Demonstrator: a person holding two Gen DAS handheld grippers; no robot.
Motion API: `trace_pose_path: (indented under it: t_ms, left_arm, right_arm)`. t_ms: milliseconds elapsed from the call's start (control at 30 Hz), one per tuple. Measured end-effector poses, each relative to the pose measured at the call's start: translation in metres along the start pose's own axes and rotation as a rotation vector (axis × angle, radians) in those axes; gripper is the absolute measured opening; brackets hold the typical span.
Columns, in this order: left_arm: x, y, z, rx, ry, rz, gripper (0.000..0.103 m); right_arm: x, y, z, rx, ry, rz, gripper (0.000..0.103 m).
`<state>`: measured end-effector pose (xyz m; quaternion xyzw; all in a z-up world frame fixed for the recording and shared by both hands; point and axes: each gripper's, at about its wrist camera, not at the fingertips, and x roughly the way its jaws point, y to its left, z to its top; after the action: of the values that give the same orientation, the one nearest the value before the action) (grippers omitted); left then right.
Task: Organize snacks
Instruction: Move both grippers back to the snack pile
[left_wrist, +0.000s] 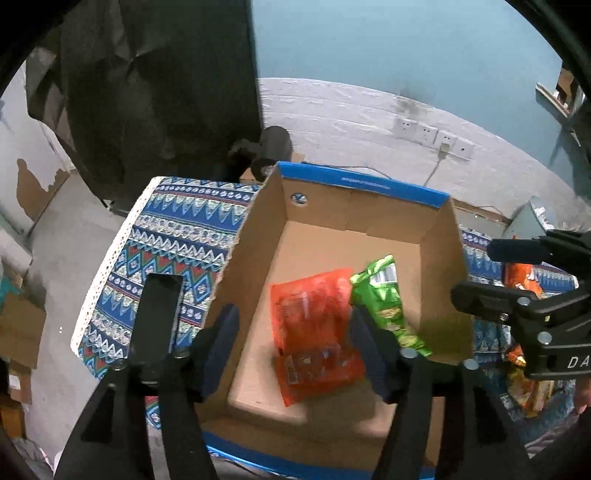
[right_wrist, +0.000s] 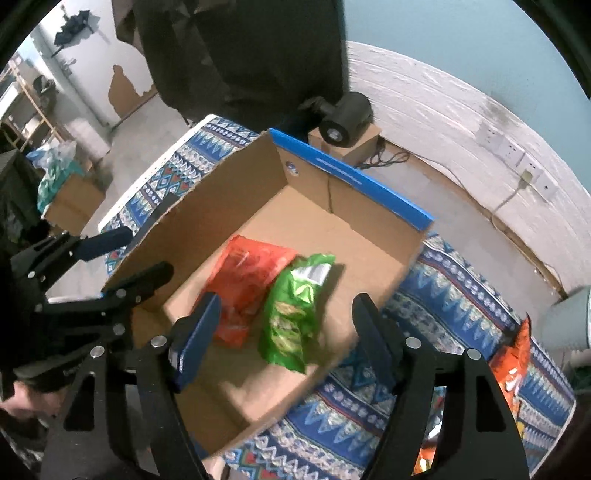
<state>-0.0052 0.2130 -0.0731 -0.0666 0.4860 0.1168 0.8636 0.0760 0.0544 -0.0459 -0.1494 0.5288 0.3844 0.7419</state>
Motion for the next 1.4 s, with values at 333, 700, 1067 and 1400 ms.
trace_pose_path:
  t_ms: [333,700,1067,1400]
  left_arm:
    - [-0.01,-0.047,0.0,0.085,0.0,-0.059,0.071]
    - [-0.019,-0.11,-0.006,0.189,0.02,-0.142,0.077]
    - [-0.015,-0.169,-0.017,0.277,0.089,-0.213,0.077]
    - [-0.02,-0.233,-0.023,0.371,0.097,-0.252,0.08]
  right_arm:
    - [-0.039,-0.046,-0.035,0.058,-0.018,-0.065,0.079]
    - [-0.075,-0.105,-0.082,0.163,-0.024,-0.126,0.079]
    - [-0.109,-0.161,-0.14,0.295,-0.029,-0.204,0.079]
    - [-0.14,-0.209,-0.198,0.427,-0.05,-0.246,0.079]
